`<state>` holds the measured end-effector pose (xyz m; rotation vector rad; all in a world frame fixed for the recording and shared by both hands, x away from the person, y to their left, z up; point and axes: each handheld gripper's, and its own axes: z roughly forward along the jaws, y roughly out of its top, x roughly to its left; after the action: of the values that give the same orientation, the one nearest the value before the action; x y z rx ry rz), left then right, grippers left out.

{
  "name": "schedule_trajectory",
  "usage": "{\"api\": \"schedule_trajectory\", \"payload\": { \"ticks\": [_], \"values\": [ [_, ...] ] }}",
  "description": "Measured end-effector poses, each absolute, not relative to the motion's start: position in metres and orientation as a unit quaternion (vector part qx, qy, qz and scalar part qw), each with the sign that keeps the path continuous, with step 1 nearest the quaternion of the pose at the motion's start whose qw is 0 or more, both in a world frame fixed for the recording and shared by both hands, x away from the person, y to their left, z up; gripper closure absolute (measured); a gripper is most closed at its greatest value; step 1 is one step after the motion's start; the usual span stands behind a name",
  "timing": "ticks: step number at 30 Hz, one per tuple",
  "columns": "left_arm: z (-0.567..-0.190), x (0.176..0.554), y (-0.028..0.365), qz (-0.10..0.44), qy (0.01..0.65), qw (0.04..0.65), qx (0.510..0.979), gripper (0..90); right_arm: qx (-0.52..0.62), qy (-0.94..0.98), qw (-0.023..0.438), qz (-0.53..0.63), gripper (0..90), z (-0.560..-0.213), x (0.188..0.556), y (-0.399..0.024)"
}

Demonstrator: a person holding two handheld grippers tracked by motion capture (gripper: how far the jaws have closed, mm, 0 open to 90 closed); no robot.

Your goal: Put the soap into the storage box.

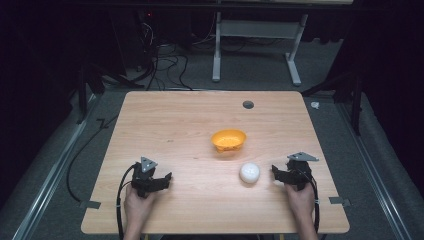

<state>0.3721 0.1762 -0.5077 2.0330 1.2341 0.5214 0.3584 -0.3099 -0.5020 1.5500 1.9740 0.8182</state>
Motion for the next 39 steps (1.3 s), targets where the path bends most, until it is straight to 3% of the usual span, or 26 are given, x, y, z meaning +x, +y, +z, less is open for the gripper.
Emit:
{"api": "schedule_trajectory", "payload": {
  "ticks": [39],
  "values": [
    [-0.5078, 0.372, 0.1759, 0.201, 0.476, 0.346, 0.783, 19.8, 0.574, 0.717, 0.244, 0.311, 23.4, -0.5012, 0.3573, -0.3114]
  ]
}}
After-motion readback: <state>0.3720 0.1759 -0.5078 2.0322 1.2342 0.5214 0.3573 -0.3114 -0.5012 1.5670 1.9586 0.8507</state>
